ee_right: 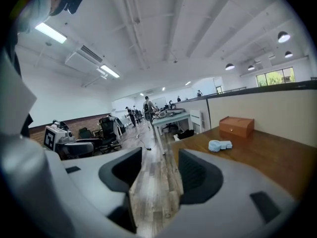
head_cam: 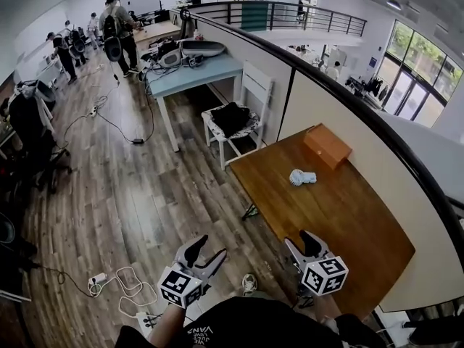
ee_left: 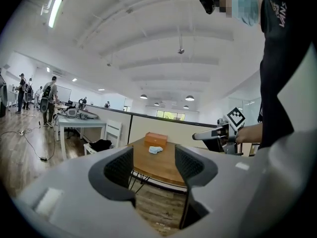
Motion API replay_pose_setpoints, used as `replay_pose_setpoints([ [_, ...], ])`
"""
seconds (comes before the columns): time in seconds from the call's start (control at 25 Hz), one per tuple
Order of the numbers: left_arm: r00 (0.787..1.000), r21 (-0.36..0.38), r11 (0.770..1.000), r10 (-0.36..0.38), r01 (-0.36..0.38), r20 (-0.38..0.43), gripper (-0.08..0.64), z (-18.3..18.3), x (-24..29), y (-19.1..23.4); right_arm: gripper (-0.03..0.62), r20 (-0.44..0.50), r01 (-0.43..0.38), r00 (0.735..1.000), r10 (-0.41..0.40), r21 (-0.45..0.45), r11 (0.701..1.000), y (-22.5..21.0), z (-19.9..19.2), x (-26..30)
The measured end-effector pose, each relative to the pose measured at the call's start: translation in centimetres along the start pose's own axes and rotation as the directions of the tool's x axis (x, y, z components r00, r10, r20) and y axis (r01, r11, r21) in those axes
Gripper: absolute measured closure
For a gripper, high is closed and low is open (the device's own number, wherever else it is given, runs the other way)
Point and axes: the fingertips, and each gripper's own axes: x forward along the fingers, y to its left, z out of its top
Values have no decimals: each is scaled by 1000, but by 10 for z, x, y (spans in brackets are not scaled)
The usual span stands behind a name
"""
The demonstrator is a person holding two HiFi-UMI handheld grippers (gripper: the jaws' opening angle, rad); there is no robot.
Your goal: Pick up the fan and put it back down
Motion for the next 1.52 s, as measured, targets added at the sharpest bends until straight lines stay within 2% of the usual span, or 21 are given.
replay_pose_setpoints([
  [0.24, 1000, 5, 1000, -27, 27, -13, 311, 13, 66, 8, 390, -22, 1, 1000, -1, -3, 1000, -53, 17, 23],
  [0.48, 1000, 1, 1000, -24, 24, -8, 311, 25, 123, 15, 390, -18, 4, 1000, -4, 2, 1000, -100, 33, 39],
  [0.72, 1000, -5, 1000, -21, 21, -22, 311, 28, 156, 16, 390, -27, 8, 1000, -8, -15, 1000, -134, 39, 54],
  [0.92, 999, -23, 999, -32, 31, -41, 311, 20, 178, 25, 390, -79, 8, 997, -12, -48, 999, -159, 29, 74],
  [1.16, 993, -29, 995, -101, 100, -53, 311, 20, 220, 41, 390, -128, 38, 990, -50, -89, 995, -185, 25, 95],
  [1.32, 985, -26, 987, -162, 161, -61, 311, 25, 254, 52, 390, -148, 84, 984, -95, -81, 993, -205, 24, 109],
  [1.52, 971, -37, 973, -229, 227, -72, 311, 30, 292, 70, 390, -205, 124, 967, -149, -132, 984, -231, 23, 133],
])
